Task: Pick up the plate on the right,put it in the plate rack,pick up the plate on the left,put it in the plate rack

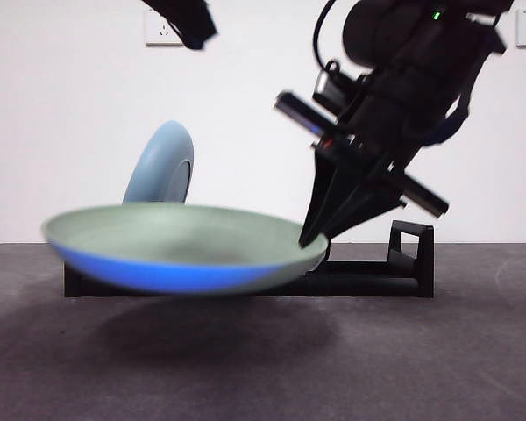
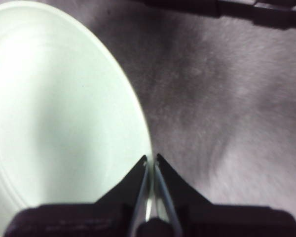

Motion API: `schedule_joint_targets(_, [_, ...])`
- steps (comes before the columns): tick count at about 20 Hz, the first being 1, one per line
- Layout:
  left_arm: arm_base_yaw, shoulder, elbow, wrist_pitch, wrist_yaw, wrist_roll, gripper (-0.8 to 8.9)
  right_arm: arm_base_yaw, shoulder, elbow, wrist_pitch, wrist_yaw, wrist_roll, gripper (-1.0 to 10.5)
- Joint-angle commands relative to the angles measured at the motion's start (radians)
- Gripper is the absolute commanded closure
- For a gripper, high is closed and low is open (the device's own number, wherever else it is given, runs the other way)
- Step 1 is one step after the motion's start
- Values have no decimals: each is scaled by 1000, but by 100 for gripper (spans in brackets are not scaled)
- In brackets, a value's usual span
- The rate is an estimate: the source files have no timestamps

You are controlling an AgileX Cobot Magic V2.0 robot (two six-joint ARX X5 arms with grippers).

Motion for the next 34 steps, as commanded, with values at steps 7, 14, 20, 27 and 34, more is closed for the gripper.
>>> schedule_joint_targets(7, [-90, 184, -2, -26, -5, -17, 469, -73, -126, -5, -123, -5, -27, 959])
schedule_joint_targets(14, [-89, 315, -2, -9, -58, -19, 472, -107, -192, -5, -182, -13, -51, 959])
schedule_joint_targets(20, [-88, 319, -2, 13, -58, -19, 826, -109, -197, -5, -204, -13, -64, 959])
schedule_joint_targets(27, [-87, 319, -2, 13, -56, -19, 822, -109, -200, -5, -203, -18, -64, 959])
schedule_joint_targets(34, [-87, 319, -2, 14, -56, -23, 822, -128, -280, -5, -200, -64, -77, 935])
